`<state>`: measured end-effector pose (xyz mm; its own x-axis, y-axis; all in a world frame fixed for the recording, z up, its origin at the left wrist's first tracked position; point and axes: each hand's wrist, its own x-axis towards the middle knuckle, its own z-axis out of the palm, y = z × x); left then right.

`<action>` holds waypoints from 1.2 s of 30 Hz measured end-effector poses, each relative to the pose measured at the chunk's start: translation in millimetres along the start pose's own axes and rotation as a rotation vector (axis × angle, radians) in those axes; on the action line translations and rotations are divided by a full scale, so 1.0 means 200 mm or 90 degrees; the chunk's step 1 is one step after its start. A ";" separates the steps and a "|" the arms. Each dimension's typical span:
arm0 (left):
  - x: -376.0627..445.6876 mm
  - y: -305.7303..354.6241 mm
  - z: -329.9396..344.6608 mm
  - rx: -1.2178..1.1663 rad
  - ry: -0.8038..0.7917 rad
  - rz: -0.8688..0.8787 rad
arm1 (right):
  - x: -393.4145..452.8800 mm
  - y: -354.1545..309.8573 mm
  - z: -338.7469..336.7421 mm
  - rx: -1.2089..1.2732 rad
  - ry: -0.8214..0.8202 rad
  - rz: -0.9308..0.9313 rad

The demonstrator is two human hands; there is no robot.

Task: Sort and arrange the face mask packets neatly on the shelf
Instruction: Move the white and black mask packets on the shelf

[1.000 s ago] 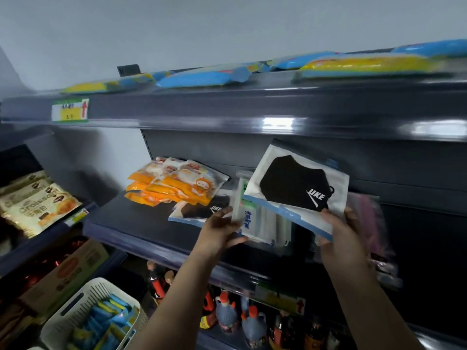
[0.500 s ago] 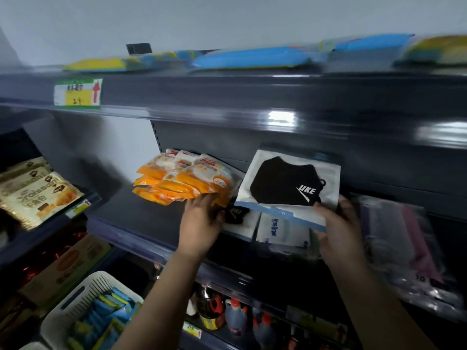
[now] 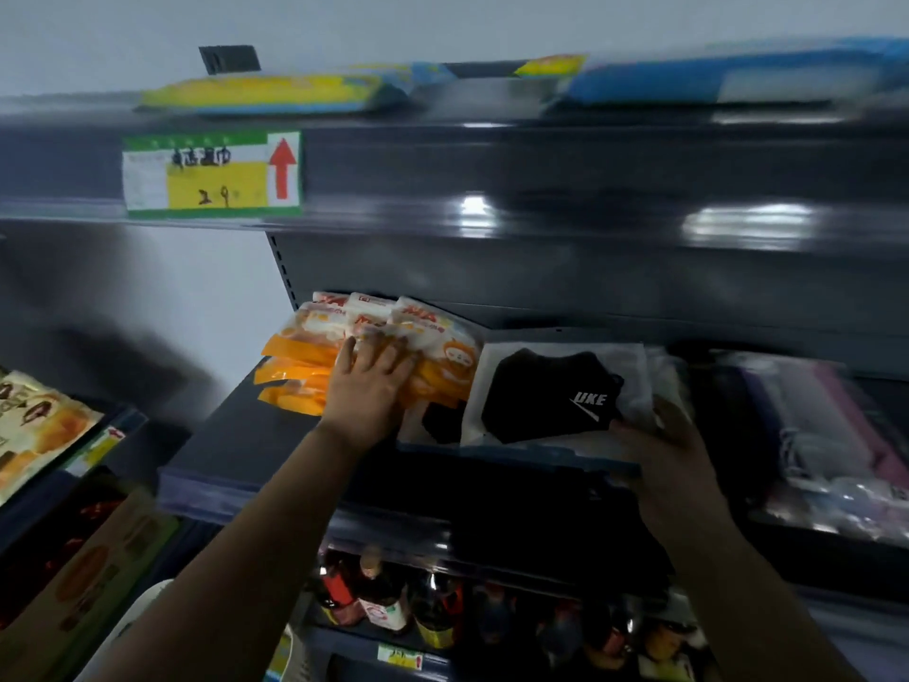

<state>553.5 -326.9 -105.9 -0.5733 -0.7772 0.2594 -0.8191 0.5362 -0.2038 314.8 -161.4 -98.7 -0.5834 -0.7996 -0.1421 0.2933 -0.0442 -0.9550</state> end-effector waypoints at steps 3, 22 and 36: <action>0.06 -0.04 0.01 -0.037 -0.034 0.011 | -0.05 0.02 0.04 0.000 0.010 -0.016; 0.18 -0.12 0.01 -0.135 0.005 0.026 | -0.15 0.15 0.24 -0.137 0.110 -0.031; 0.12 -0.06 0.01 -0.103 -0.039 0.046 | 0.05 0.23 0.44 -0.678 0.109 -0.223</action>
<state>550.3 -352.1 -99.3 -0.6321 -0.7510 0.1908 -0.7715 0.6330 -0.0641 388.3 -223.3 -120.4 -0.6267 -0.7474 0.2206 -0.6525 0.3486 -0.6728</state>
